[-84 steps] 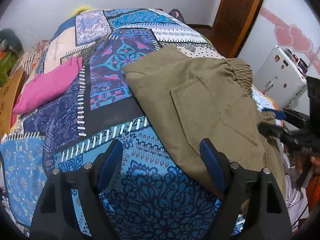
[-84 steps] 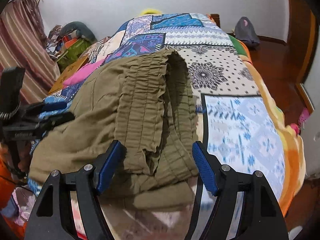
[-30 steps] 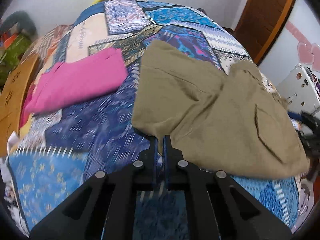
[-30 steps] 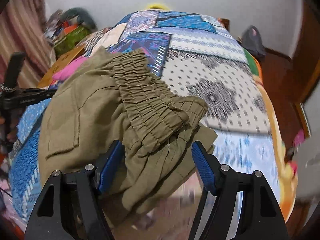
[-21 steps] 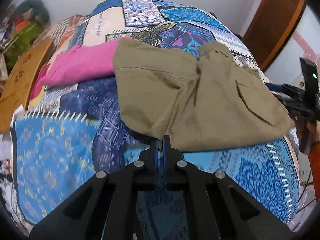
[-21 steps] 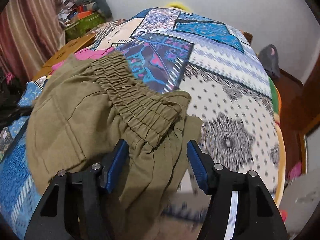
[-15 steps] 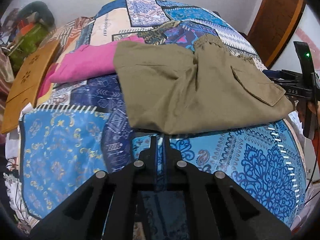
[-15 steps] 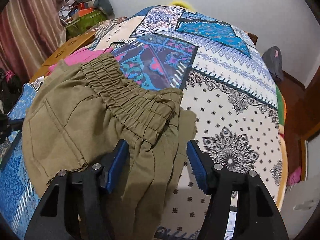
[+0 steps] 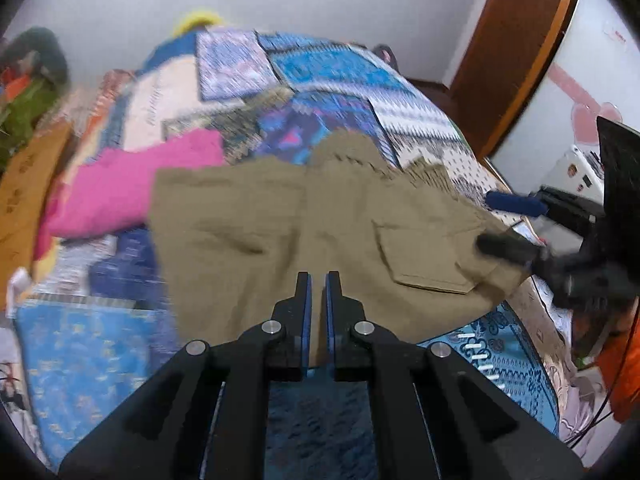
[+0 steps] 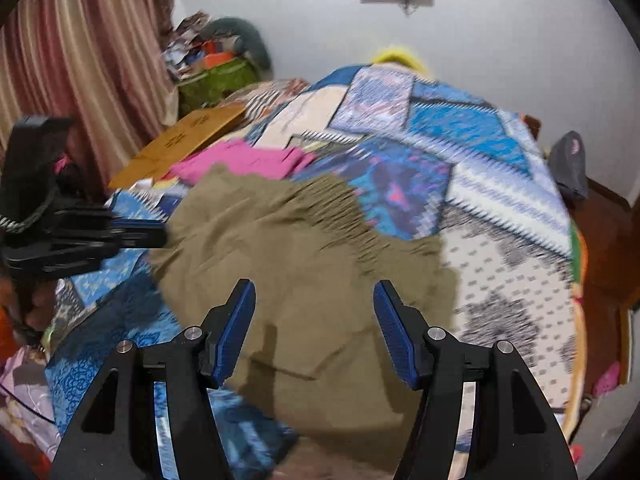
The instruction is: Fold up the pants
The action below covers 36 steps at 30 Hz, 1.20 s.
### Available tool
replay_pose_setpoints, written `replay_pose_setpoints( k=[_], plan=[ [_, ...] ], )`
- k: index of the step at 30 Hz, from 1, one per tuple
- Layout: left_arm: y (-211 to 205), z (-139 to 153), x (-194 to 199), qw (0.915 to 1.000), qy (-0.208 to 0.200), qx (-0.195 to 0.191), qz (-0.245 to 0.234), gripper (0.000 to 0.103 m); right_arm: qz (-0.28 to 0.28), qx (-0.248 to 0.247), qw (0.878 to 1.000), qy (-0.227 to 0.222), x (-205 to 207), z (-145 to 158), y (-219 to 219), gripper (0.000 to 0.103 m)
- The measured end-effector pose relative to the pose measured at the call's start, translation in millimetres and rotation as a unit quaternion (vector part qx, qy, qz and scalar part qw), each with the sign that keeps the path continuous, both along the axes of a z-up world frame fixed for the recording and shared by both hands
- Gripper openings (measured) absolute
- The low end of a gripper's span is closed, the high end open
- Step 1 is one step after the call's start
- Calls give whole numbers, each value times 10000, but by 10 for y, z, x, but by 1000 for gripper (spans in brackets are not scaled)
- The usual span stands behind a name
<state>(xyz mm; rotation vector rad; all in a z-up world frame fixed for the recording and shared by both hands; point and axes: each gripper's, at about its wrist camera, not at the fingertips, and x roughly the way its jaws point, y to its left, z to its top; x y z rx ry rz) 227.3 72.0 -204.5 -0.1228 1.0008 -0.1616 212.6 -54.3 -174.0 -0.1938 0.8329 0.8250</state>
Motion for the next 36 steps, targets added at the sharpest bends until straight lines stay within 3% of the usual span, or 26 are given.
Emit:
replay_pose_setpoints(
  k=[2,6,18,22,24,29,32,36],
  plan=[
    [-32,-160,63,9998,188,-97,-2,4,106,-90,9996,252,-26,-168,76,47],
    [31,-250,33,9998,174,27,64,4,3,-22,9996,288,-40,-239,1,44],
    [585,-381,-266,9970,451,91,626,5,-509,7,9973,537,-128,-218,-549,44],
    [653,-323,-308,9966,431,62,706,11,-585,-35,9979,283,-66,-18,-569,46],
    [673,-283,-313,9962,375,112,777,19,-530,-58,9985,94,8,106,-491,46],
    [677,-180,-311,9966,218,6,801,22,-225,-72,9994,-256,304,271,-96,56],
    [631,-165,-269,9971,123,102,744,37,71,-167,9994,-289,489,248,183,56],
    [616,-296,-157,9966,256,250,736,39,406,-395,9982,-174,720,131,523,56]
  ],
)
